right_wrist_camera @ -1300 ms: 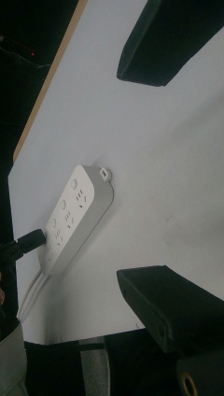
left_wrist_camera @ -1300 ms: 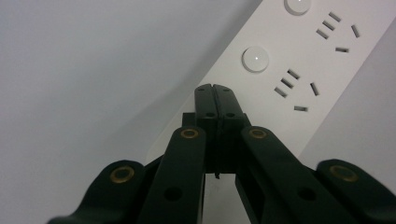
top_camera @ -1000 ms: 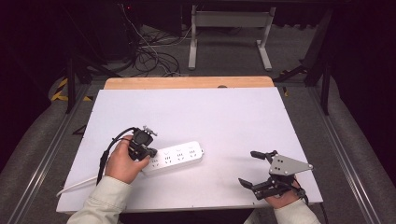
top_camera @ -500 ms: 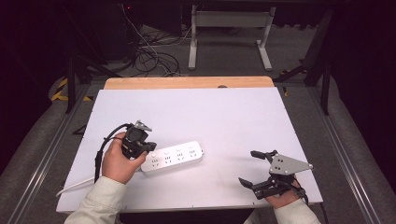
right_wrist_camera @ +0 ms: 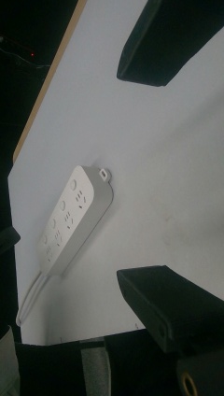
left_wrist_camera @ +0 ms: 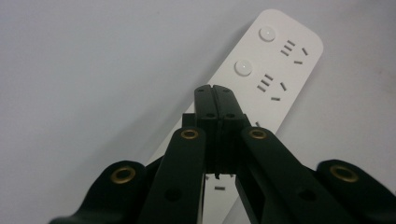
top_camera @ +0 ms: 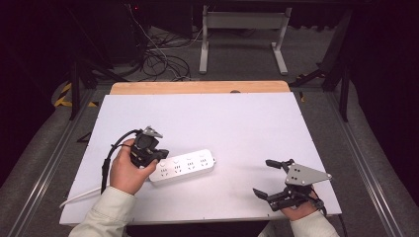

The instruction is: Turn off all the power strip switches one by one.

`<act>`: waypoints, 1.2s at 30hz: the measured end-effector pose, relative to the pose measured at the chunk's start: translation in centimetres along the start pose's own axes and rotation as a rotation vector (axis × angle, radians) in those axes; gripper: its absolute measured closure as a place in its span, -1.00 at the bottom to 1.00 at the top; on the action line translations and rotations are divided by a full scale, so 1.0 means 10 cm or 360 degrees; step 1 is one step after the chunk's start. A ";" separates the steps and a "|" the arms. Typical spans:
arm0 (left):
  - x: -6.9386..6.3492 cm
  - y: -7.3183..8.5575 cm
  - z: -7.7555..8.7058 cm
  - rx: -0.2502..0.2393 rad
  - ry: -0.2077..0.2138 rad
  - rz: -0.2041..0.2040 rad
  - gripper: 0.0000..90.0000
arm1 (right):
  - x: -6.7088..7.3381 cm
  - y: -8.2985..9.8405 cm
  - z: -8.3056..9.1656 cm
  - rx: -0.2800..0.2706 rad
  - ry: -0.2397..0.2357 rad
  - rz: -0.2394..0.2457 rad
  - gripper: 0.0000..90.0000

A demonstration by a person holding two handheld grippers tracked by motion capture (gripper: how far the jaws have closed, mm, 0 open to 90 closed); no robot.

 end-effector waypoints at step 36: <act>-0.06 -0.12 -0.37 0.0139 0.0030 -0.0059 1.00 | 0.00 0.00 0.01 -0.0003 -0.0013 0.0011 -0.87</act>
Point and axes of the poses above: each handheld gripper's, and its own axes: z roughly backward along the jaws, y roughly out of its underside, x roughly to its left, the point moved 6 cm from there along -z, roughly forward along the jaws, and after that the axes turned 6 degrees about -z, right-handed, at the moved point
